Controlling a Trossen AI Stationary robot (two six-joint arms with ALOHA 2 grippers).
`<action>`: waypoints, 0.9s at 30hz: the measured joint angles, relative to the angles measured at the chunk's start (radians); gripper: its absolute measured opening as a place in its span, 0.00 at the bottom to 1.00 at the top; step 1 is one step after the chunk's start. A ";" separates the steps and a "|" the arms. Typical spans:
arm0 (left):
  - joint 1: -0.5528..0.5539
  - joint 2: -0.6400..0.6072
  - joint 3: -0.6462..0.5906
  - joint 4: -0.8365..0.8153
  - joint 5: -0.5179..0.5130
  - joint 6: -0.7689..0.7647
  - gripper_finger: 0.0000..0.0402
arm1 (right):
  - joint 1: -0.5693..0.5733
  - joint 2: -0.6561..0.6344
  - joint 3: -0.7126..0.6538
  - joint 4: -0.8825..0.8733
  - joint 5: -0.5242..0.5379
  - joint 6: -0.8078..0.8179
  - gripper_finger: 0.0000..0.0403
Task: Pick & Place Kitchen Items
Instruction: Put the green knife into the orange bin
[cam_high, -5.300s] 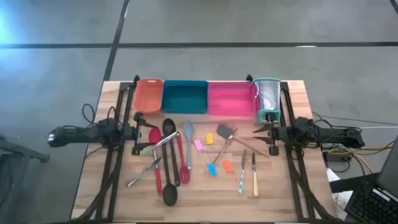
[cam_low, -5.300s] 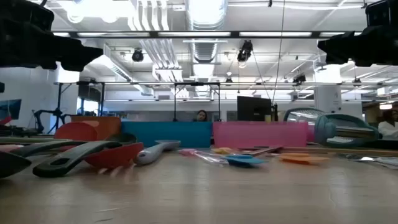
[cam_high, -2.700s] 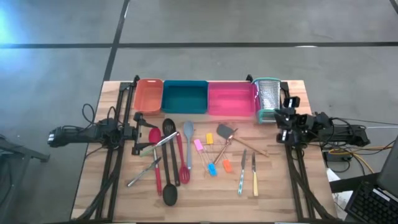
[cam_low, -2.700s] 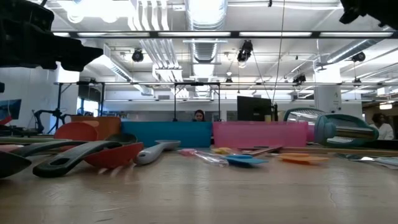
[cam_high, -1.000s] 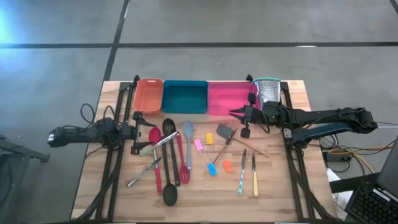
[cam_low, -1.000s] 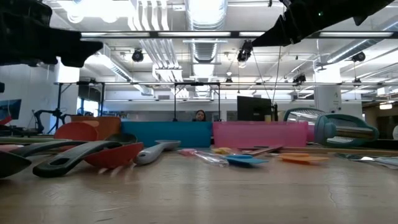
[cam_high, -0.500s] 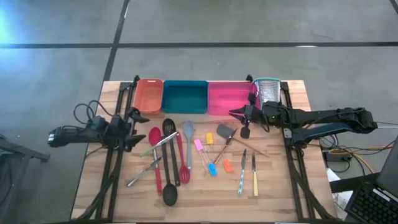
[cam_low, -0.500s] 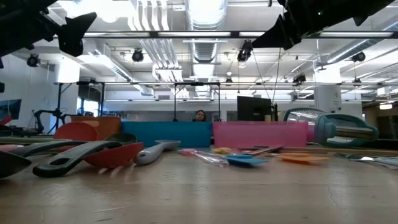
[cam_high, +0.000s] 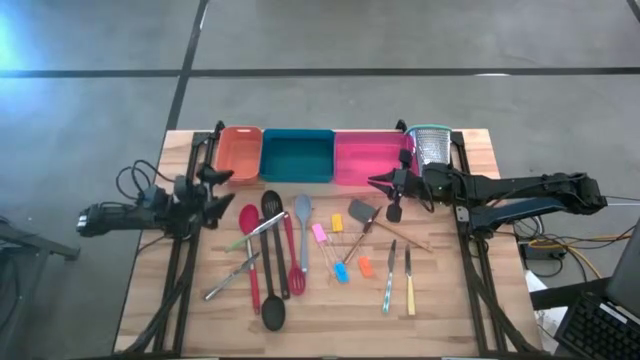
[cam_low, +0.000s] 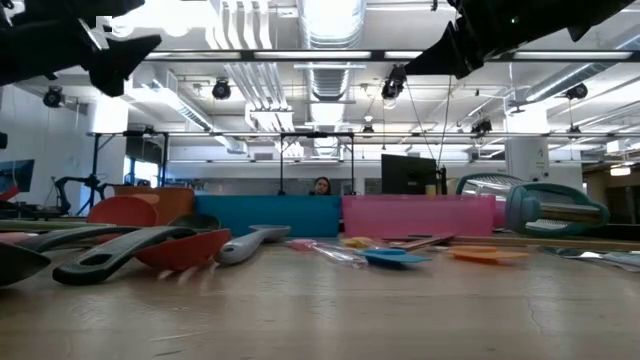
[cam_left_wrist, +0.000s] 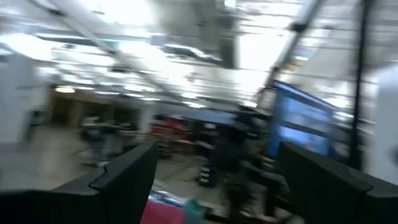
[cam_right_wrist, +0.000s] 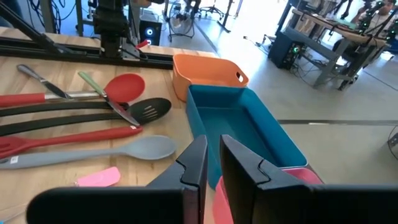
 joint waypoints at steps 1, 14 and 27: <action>0.000 0.001 -0.002 -0.008 -0.031 -0.010 0.84 | 0.000 0.000 0.000 0.000 0.000 0.000 0.10; -0.002 0.098 0.132 -0.500 -0.140 0.019 0.84 | 0.000 0.000 0.000 0.008 0.000 -0.023 0.10; -0.047 0.664 0.406 -0.895 -0.182 -0.104 0.84 | 0.000 0.000 -0.008 0.038 0.000 0.008 0.10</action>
